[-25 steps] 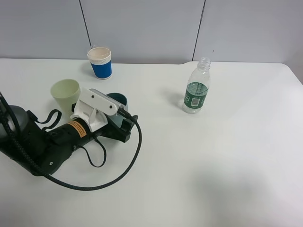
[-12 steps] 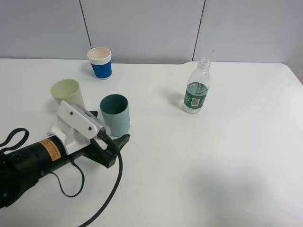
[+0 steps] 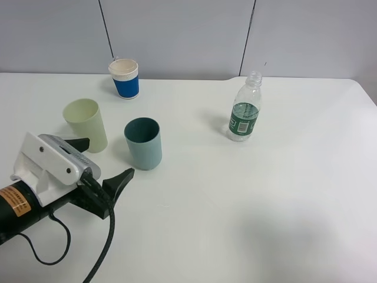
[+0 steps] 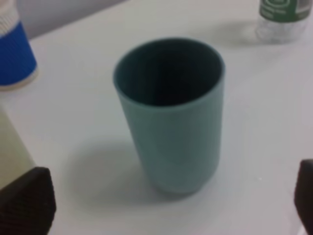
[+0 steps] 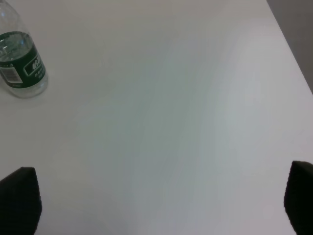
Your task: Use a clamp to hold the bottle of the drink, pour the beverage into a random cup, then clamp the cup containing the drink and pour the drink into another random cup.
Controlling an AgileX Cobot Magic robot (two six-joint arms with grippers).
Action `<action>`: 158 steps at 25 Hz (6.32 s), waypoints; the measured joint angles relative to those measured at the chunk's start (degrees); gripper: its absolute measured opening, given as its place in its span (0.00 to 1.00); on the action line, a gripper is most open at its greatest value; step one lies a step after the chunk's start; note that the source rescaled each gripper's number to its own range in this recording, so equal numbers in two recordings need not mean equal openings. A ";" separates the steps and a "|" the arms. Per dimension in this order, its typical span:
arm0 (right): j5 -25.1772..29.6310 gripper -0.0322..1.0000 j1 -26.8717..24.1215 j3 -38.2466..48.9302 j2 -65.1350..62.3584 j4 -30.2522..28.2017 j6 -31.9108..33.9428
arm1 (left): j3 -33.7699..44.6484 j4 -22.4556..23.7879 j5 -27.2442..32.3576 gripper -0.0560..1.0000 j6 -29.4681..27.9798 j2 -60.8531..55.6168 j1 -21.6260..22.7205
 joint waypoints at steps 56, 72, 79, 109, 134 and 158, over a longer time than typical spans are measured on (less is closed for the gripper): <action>0.00 0.99 0.00 0.00 0.00 0.00 0.00 | -35.27 37.79 107.20 0.99 -4.58 -70.92 43.02; 0.00 0.99 0.00 0.00 0.00 0.00 0.00 | -34.62 27.52 125.52 0.99 -7.82 -84.09 49.27; 0.00 0.99 0.00 0.00 0.00 0.00 0.00 | -28.65 26.01 128.64 0.99 -11.47 -90.69 49.27; 0.00 0.99 0.00 0.00 0.00 0.00 0.00 | -27.45 25.38 130.32 1.00 -11.64 -91.20 54.52; 0.00 0.99 0.00 0.00 0.00 0.00 0.00 | -27.45 25.20 130.36 1.00 -11.64 -91.20 54.52; 0.00 0.99 0.00 0.00 0.00 0.00 0.00 | -27.45 25.20 130.36 1.00 -11.59 -91.20 54.52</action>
